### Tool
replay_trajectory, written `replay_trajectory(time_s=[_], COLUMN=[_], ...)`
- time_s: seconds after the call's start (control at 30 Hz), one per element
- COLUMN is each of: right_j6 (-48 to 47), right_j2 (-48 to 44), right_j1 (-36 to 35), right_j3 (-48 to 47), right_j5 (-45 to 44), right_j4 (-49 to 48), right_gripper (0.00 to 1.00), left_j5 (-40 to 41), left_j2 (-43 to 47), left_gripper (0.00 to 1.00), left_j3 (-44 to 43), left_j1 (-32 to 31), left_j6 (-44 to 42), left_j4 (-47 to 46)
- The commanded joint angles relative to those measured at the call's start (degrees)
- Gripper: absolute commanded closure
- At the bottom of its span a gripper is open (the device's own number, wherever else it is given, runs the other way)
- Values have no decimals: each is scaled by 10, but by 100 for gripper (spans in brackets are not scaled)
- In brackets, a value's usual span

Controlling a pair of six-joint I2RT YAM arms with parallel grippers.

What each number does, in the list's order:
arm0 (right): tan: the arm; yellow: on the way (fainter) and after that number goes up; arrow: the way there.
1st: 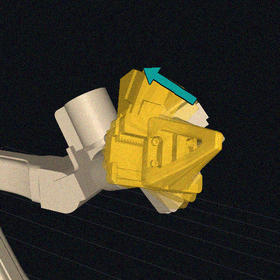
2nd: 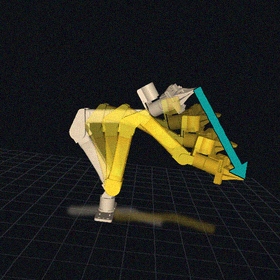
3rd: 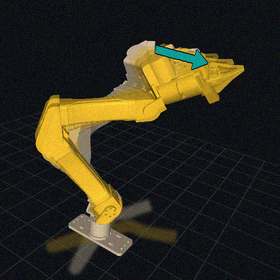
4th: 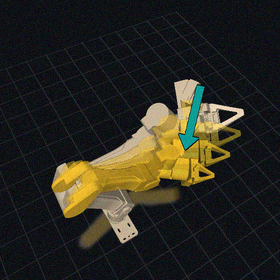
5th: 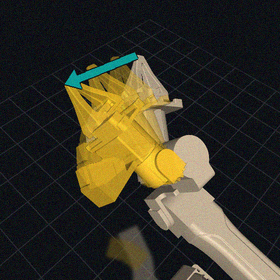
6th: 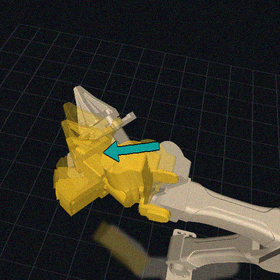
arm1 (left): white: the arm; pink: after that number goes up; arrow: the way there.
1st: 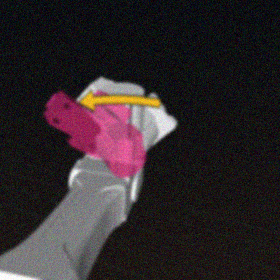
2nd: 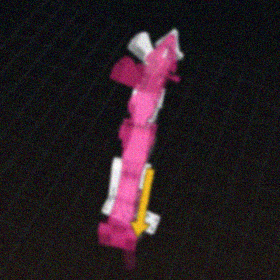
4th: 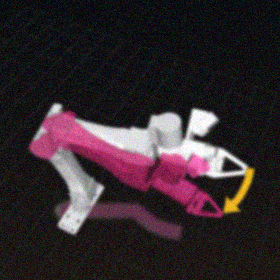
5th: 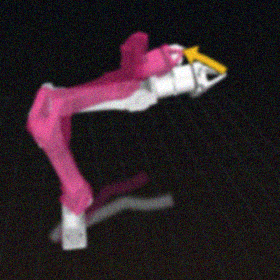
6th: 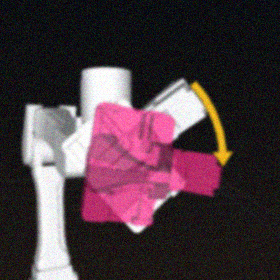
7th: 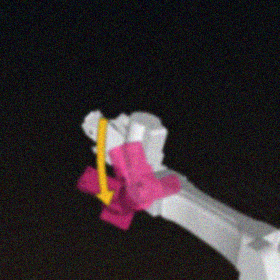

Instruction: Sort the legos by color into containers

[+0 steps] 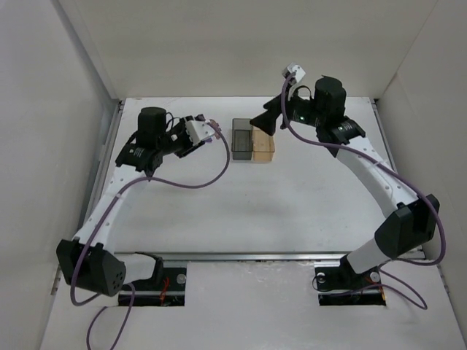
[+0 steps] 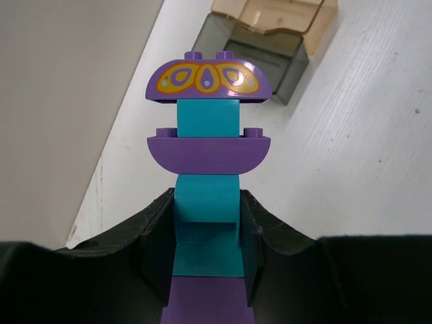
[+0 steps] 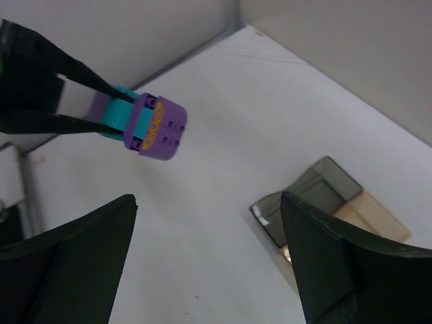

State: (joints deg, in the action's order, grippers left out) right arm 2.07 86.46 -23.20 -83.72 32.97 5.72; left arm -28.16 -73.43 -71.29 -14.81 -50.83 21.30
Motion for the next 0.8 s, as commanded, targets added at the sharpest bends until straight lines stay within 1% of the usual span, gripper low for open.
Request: replay_trajectory(time_s=[0.0,0.03,0.13,0.23,0.3,0.4,0.47,0.5,0.53,0.7,0.77], right_j6=[82,91,96,96,113,124,148,153,164,179,179], right_j2=[42,50,61,67,72,86,102,107,120,139,139], right_j1=[-4,-4,-20,-34,-40,-40,-40,-45,-45,-45,-45], right_j3=[-46,-52,-59,-59,-59,-59,-59,-66,-72,-79,-84], right_j5=[218,224,254,271,259,251,240,240,240,220,220], right_j4=[8,8,2,2,2,2,2,2,2,2,2], right_gripper=[10,11,11,11,3,3,8,12,13,13,17], left_j5=[-46,-56,-61,-61,-61,-55,-55,-50,-50,-44,-44], left_j2=[49,59,79,85,85,95,101,101,107,113,113], left_gripper=[100,100,100,100,100,100,100,100,100,100,100], left_j3=[49,56,70,70,70,70,70,76,77,82,82], left_j1=[-21,-29,-44,-56,-56,-62,-67,-67,-67,-73,-73], left_j6=[-32,-32,-2,16,21,21,21,21,21,27,27], left_j4=[-49,-67,-88,-88,-88,-93,-93,-99,-99,-104,-104])
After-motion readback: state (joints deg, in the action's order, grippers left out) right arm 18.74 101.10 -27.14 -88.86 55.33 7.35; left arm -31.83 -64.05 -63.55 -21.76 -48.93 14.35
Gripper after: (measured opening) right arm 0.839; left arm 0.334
